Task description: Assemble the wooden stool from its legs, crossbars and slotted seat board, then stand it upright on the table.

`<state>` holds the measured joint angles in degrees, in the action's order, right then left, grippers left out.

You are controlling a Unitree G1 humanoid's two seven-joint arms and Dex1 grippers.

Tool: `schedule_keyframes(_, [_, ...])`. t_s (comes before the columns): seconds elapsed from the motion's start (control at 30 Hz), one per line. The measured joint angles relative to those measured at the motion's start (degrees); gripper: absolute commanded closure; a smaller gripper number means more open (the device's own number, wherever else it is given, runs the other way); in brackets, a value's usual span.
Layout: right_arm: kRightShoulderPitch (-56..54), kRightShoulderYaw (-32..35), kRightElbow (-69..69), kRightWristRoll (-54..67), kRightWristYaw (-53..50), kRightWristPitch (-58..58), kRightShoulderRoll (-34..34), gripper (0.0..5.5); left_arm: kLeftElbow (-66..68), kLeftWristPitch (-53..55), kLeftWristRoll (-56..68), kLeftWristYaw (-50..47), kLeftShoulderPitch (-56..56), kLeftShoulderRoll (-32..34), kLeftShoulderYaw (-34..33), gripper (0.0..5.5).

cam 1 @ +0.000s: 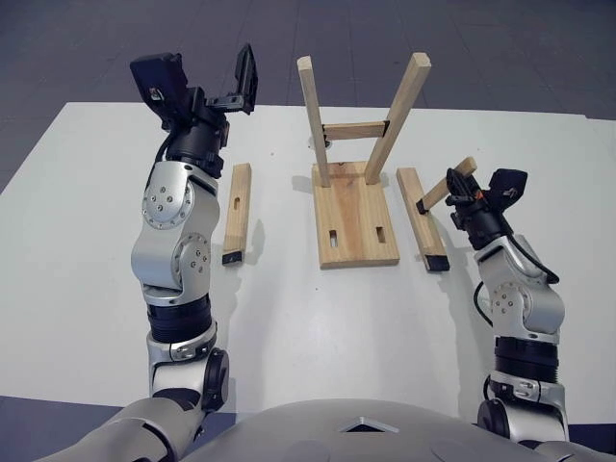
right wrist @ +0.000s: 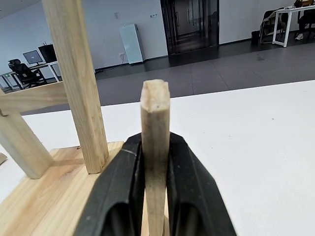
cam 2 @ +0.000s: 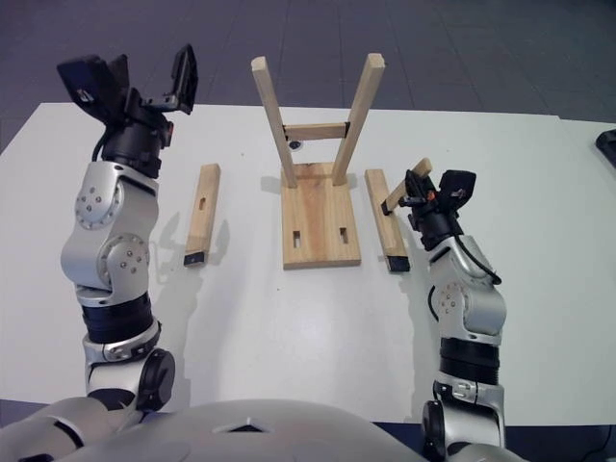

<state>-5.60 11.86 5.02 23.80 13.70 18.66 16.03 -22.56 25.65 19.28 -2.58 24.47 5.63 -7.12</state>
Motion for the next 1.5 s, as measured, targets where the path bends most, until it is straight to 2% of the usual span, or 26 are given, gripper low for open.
schedule_keyframes(0.57, [0.77,-7.83,-1.93,-10.68,-1.6,-5.64,1.88,5.07,-1.44,2.17,-1.28,-0.56,-0.05,-0.28,0.93,0.1])
schedule_keyframes(0.8, [-2.55,-7.83,-3.29,-10.77,-4.42,-3.17,0.75,5.07,-1.93,2.17,-1.71,-0.66,0.26,-0.33,0.92,0.1])
schedule_keyframes(0.83, [-2.9,-7.61,-3.41,-10.76,-4.69,-2.82,0.57,4.79,-1.91,2.17,-1.73,-0.63,0.31,-0.33,0.92,0.1])
schedule_keyframes(1.0, [-1.53,-5.89,-7.56,-9.89,-5.94,5.22,-1.14,4.02,-0.51,2.14,-2.06,-0.39,1.4,-0.14,0.6,0.1])
schedule_keyframes(1.3, [-3.25,-3.32,-7.88,-9.62,-5.4,7.18,-1.08,2.65,0.47,1.8,-2.23,0.27,2.44,-0.26,0.65,0.1])
schedule_keyframes(1.5, [-5.63,-3.36,-1.44,-9.56,-3.93,7.69,0.53,1.7,1.13,1.07,-2.33,0.46,2.47,-0.28,0.44,0.1])
